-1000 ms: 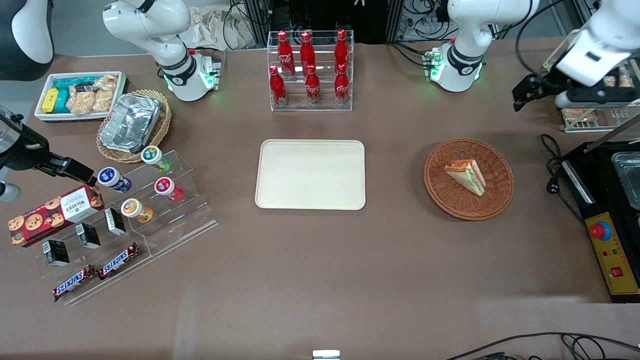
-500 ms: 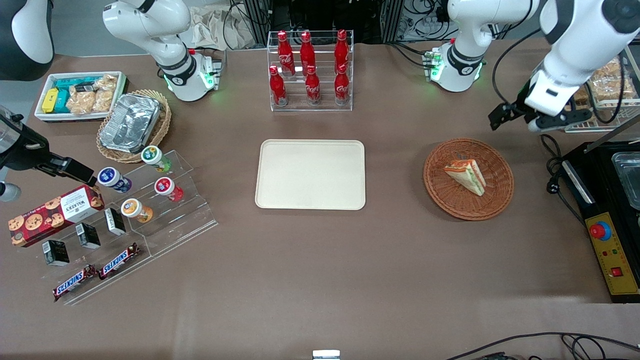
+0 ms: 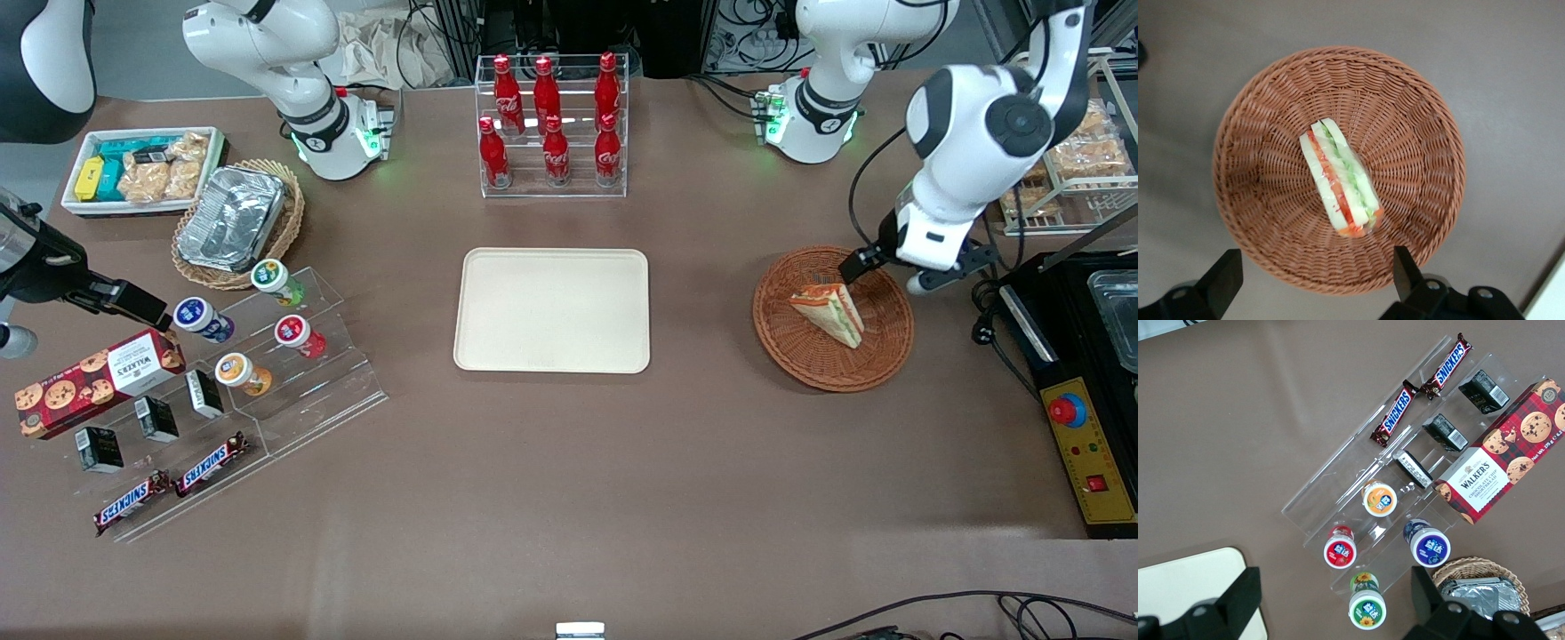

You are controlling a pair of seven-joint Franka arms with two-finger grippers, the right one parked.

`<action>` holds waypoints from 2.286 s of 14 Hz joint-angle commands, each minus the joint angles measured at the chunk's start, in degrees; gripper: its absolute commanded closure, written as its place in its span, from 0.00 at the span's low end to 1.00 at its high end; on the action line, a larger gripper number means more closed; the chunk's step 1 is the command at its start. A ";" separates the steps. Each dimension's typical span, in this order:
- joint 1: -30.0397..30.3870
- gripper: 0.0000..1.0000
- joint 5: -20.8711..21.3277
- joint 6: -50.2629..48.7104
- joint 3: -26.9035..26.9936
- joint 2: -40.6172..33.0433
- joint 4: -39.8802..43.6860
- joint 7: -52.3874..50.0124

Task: Place sandwich from basket to tray
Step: 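Lower the open left gripper onto the wrapped sandwich and close it, then lift the sandwich out of the basket with the left gripper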

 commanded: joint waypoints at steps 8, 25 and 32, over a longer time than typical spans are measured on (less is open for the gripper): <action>-0.16 0.00 0.38 16.72 -0.83 10.20 -5.10 -7.90; -0.78 0.78 0.56 -2.37 -4.06 2.22 1.98 -13.27; -0.78 0.74 1.00 -14.49 -25.24 1.68 13.26 -13.79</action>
